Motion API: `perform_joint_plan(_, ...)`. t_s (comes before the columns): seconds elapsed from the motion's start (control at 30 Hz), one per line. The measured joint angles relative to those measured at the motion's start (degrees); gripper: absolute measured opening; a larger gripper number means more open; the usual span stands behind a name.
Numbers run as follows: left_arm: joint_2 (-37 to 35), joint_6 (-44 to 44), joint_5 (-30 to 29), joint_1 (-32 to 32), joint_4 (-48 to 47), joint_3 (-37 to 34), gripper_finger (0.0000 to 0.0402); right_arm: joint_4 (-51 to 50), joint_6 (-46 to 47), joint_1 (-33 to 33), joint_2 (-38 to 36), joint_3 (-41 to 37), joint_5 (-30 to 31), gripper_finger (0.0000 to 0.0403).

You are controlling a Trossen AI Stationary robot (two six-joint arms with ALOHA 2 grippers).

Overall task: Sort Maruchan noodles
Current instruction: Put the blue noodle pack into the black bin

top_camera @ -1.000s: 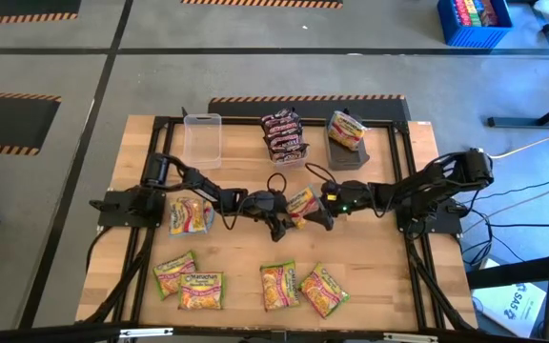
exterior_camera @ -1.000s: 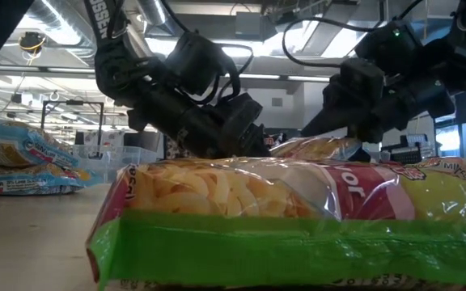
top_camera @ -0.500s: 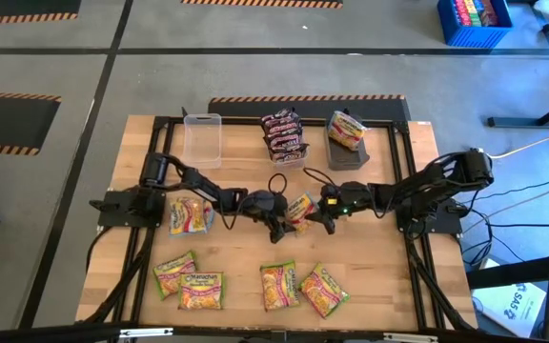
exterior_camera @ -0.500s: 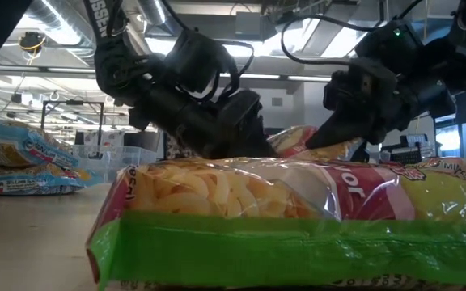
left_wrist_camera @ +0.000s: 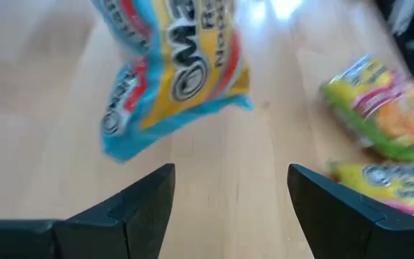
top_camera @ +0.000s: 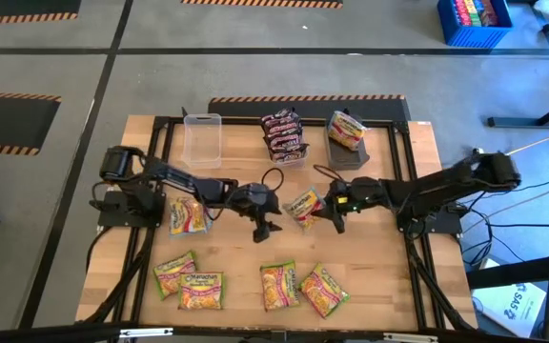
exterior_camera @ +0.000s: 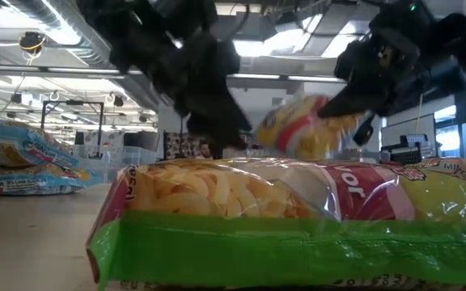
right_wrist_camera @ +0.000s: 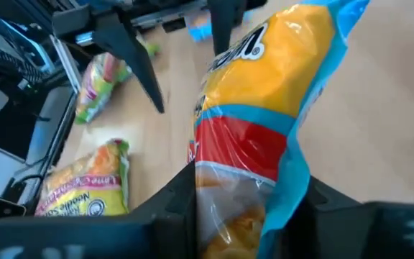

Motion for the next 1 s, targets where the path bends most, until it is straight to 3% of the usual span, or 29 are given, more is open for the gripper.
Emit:
perform_joint_plan(0.1,-2.03,2.00,-0.15,0.45,5.44,-2.27,0.0263,-0.71,-3.68,-0.02,-4.49,0.00,1.96,0.0108)
perform_joint_plan(0.3,-1.18,-1.04,-0.42,1.60,31.82,-9.86,0.0263,1.18,-10.01,-0.02,-9.05,0.00,4.67,0.0108)
perform_joint_plan(0.4,-0.89,-3.09,-2.28,1.61,38.30,-10.83,0.0263,5.44,-12.00,-0.02,-9.04,-0.02,4.22,0.0108)
perform_joint_plan(0.63,-0.89,-4.66,-9.41,1.28,41.11,-10.74,0.0263,11.41,-16.16,-0.02,-9.04,-0.02,3.16,0.0108)
perform_joint_plan(1.0,-0.85,-3.13,-9.22,1.16,40.16,-5.90,0.0286,22.53,-17.00,-0.02,-2.51,-0.09,5.10,0.0108)
